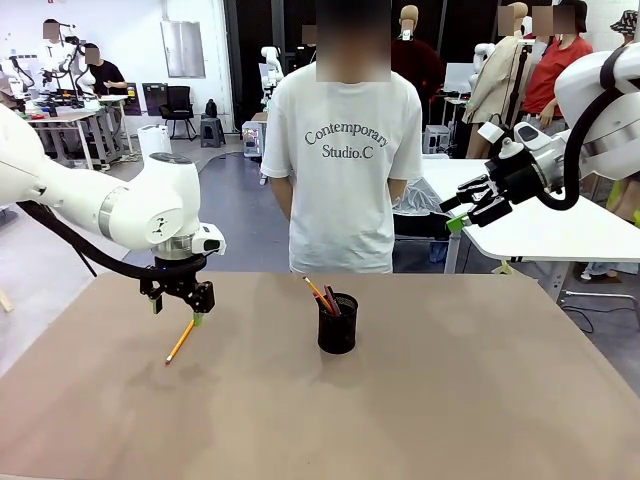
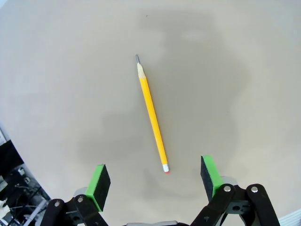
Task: Place the pens into the pen holder.
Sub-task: Pick up a writing instrument from the table and place it into the Pen holder.
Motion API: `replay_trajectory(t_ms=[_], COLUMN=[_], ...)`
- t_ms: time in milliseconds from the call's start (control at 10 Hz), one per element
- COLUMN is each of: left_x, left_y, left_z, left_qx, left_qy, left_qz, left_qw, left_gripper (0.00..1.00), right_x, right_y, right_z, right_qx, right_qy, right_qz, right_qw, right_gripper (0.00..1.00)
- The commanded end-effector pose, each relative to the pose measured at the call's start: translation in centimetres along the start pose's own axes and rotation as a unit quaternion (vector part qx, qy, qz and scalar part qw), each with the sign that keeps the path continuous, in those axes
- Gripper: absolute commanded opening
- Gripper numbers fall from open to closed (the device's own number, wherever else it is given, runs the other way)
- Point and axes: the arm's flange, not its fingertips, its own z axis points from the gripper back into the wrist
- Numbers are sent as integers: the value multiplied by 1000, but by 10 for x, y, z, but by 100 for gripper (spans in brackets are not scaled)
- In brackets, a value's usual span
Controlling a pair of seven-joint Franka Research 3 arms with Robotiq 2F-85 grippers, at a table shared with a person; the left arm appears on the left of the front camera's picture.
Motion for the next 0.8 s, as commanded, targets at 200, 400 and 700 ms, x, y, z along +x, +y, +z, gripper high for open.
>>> replay_trajectory(t_ms=[200, 400, 700], left_x=[0, 0, 22], left_y=[1, 1, 5], left_z=[2, 2, -6], left_qx=[17, 17, -25], left_qy=[3, 3, 47], left_qz=[3, 3, 16], left_qw=[1000, 1000, 998], left_gripper=[100, 100, 100], right_x=[2, 2, 2], right_y=[0, 0, 0], right_z=[1, 1, 1], right_qx=[-1, -1, -1], right_qy=[0, 0, 0], right_qz=[2, 2, 2], right_qw=[1000, 1000, 1000], right_gripper=[100, 100, 100])
